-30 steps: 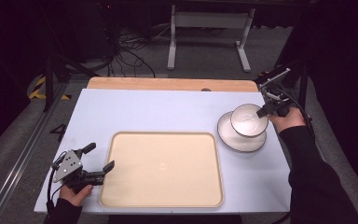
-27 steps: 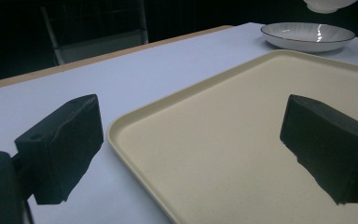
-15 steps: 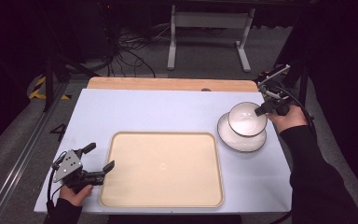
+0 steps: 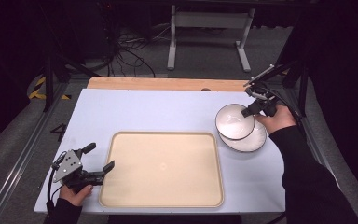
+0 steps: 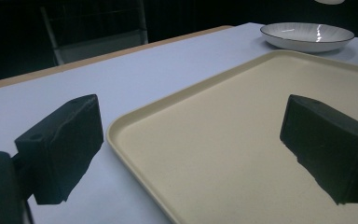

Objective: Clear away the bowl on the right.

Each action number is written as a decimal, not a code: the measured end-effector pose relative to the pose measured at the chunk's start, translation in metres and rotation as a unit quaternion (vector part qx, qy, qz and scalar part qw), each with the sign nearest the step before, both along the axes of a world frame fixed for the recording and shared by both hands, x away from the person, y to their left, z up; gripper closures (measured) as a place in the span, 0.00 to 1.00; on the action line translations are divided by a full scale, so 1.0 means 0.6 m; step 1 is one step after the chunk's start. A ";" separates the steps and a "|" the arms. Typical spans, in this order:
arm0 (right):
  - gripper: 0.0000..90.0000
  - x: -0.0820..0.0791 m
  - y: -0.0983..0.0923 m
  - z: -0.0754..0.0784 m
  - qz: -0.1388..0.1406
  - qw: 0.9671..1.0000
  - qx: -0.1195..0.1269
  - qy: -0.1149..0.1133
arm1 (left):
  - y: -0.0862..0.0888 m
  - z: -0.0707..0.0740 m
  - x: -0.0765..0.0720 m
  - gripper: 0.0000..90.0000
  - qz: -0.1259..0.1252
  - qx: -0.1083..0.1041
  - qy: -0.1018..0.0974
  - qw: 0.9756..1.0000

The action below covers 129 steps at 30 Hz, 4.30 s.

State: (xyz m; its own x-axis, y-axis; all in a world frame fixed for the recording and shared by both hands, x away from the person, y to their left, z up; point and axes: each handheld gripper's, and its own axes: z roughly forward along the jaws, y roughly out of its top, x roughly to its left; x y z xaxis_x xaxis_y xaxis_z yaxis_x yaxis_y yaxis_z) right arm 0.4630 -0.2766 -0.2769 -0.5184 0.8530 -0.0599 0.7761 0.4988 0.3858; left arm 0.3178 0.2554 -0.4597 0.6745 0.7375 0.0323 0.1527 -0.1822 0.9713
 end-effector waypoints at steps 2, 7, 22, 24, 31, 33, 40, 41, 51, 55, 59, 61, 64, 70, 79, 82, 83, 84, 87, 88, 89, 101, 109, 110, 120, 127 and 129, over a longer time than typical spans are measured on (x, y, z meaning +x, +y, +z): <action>0.91 -0.005 0.015 0.004 0.009 1.000 0.002 0.002 | 0.000 0.000 0.000 0.07 0.000 0.000 0.000 1.000; 0.91 -0.015 0.049 0.010 0.041 0.999 0.006 0.000 | 0.000 0.000 0.000 0.07 0.000 -0.001 0.000 1.000; 0.90 -0.047 0.119 0.025 0.105 0.994 0.024 -0.004 | -0.001 0.000 0.000 0.07 -0.001 -0.001 0.000 1.000; 0.90 -0.049 0.125 0.026 0.111 0.993 0.028 -0.004 | -0.001 0.000 0.000 0.07 -0.002 -0.001 0.000 1.000; 0.90 -0.055 0.149 0.025 0.130 0.991 0.039 -0.005 | -0.001 0.000 0.000 0.07 -0.002 -0.001 0.000 1.000; 0.90 -0.056 0.156 0.025 0.135 0.990 0.039 -0.004 | -0.001 0.000 0.000 0.07 -0.002 0.000 0.000 1.000; 0.90 -0.061 0.184 0.024 0.155 0.987 0.042 -0.004 | -0.001 0.000 0.000 0.07 -0.002 -0.001 0.000 1.000; 0.90 -0.062 0.188 0.024 0.159 0.986 0.041 -0.004 | -0.001 0.000 0.000 0.07 -0.002 -0.001 0.000 1.000; 0.90 -0.066 0.229 0.019 0.186 0.981 0.049 -0.002 | -0.001 0.000 0.000 0.07 -0.002 -0.001 0.000 1.000; 0.90 -0.069 0.247 0.014 0.198 0.979 0.051 0.001 | -0.001 0.000 -0.001 0.07 -0.002 -0.001 0.000 1.000; 0.90 -0.073 0.262 0.013 0.209 0.976 0.054 0.002 | 0.000 0.000 0.000 0.07 -0.002 0.000 0.000 1.000; 0.90 -0.074 0.269 0.011 0.212 0.975 0.059 0.003 | 0.000 0.000 -0.001 0.07 -0.002 -0.001 0.000 1.000; 0.90 -0.074 0.277 0.010 0.216 0.974 0.062 0.004 | 0.000 0.000 0.000 0.07 -0.003 -0.001 0.000 1.000; 0.90 -0.074 0.290 0.003 0.221 0.973 0.066 0.008 | 0.000 0.000 -0.001 0.07 -0.003 0.001 0.001 1.000; 0.90 -0.068 0.310 -0.033 0.224 0.972 0.070 0.019 | 0.000 0.000 -0.001 0.07 -0.004 0.001 -0.002 1.000; 0.90 -0.065 0.317 -0.055 0.224 0.972 0.067 0.026 | 0.000 0.000 -0.001 0.07 -0.003 0.000 -0.002 1.000; 0.90 -0.065 0.319 -0.060 0.225 0.972 0.069 0.030 | 0.000 0.000 -0.001 0.07 -0.003 0.000 -0.002 1.000; 0.90 -0.065 0.319 -0.060 0.225 0.972 0.069 0.030 | 0.000 0.000 -0.001 0.07 -0.004 0.000 -0.002 1.000; 0.90 -0.063 0.324 -0.076 0.224 0.972 0.068 0.036 | 0.000 0.000 -0.001 0.07 -0.003 0.000 -0.003 1.000; 0.90 -0.063 0.324 -0.076 0.224 0.972 0.068 0.036 | 0.000 0.000 -0.001 0.07 -0.003 0.000 -0.003 1.000; 0.90 -0.062 0.324 -0.079 0.226 0.971 0.068 0.037 | 0.000 0.000 -0.001 0.07 -0.003 -0.001 -0.002 1.000; 0.89 -0.055 0.332 -0.118 0.222 0.972 0.060 0.056 | 0.000 0.000 -0.001 0.07 -0.004 0.001 -0.003 1.000; 0.89 -0.051 0.334 -0.147 0.218 0.971 0.059 0.072 | 0.000 0.000 -0.001 0.07 -0.004 0.001 -0.004 1.000; 0.89 -0.051 0.334 -0.147 0.218 0.971 0.059 0.072 | 0.000 0.000 -0.001 0.07 -0.004 0.000 -0.005 1.000; 0.88 -0.047 0.334 -0.169 0.212 0.971 0.062 0.090 | 0.000 0.000 -0.002 0.07 -0.003 0.000 -0.004 1.000; 0.88 -0.044 0.333 -0.177 0.207 0.971 0.063 0.096 | 0.000 0.000 -0.002 0.07 -0.004 0.001 -0.005 1.000; 0.88 -0.043 0.333 -0.178 0.206 0.972 0.063 0.097 | 0.000 0.000 -0.002 0.07 -0.004 0.000 -0.004 1.000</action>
State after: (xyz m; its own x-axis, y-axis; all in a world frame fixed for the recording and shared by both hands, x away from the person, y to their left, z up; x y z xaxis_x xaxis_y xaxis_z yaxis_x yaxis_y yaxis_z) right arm 0.4374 -0.0770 -0.3835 -0.8091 0.5642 0.1645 0.5841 0.7412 0.3309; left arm 0.3167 0.2552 -0.4597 0.6794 0.7327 0.0380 0.1436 -0.1836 0.9725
